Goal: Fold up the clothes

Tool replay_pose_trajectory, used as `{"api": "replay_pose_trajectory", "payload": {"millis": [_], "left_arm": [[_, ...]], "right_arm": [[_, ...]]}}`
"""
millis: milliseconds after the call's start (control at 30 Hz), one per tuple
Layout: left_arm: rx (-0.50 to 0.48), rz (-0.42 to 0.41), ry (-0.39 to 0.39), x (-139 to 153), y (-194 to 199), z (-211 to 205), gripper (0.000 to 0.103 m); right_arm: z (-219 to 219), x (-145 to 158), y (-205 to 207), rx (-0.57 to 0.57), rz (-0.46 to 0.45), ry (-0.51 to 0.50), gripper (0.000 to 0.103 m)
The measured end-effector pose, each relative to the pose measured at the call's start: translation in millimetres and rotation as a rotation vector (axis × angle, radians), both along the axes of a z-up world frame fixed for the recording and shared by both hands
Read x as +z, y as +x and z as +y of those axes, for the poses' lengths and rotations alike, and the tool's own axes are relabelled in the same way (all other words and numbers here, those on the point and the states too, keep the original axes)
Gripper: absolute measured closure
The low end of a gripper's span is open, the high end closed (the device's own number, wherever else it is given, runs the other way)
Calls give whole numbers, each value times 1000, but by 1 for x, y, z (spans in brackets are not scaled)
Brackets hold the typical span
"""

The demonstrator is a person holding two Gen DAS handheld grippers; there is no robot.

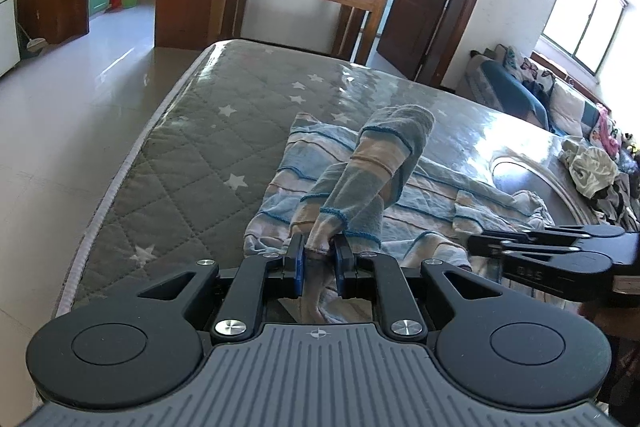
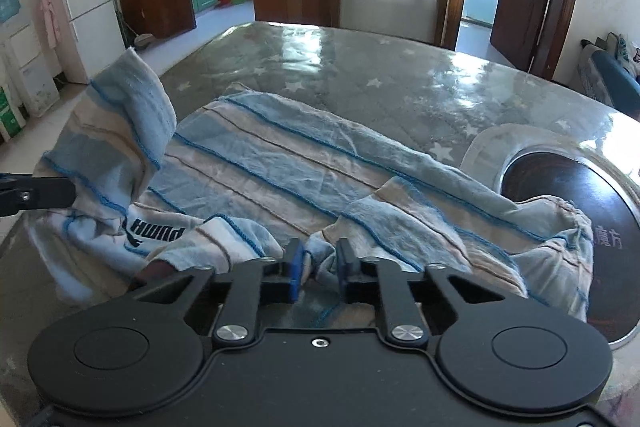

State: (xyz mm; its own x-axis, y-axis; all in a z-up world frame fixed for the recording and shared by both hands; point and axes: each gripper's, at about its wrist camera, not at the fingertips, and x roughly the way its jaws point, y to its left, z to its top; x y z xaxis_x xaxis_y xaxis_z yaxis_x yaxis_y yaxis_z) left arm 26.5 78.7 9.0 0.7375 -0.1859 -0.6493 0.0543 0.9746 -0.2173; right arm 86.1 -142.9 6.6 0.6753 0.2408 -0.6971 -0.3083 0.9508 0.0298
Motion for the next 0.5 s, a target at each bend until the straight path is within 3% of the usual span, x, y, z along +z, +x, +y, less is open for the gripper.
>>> {"api": "replay_pose_trajectory", "payload": {"millis": [167,500], "left_arm": [[10,-8,2,5,-10,4,88],[32,-11,-2,9,-30,16,88]], "right_arm": [[-10,12,-22,9,-44,-13,99],[-32,29,-56,7,-82,-17,99]]}}
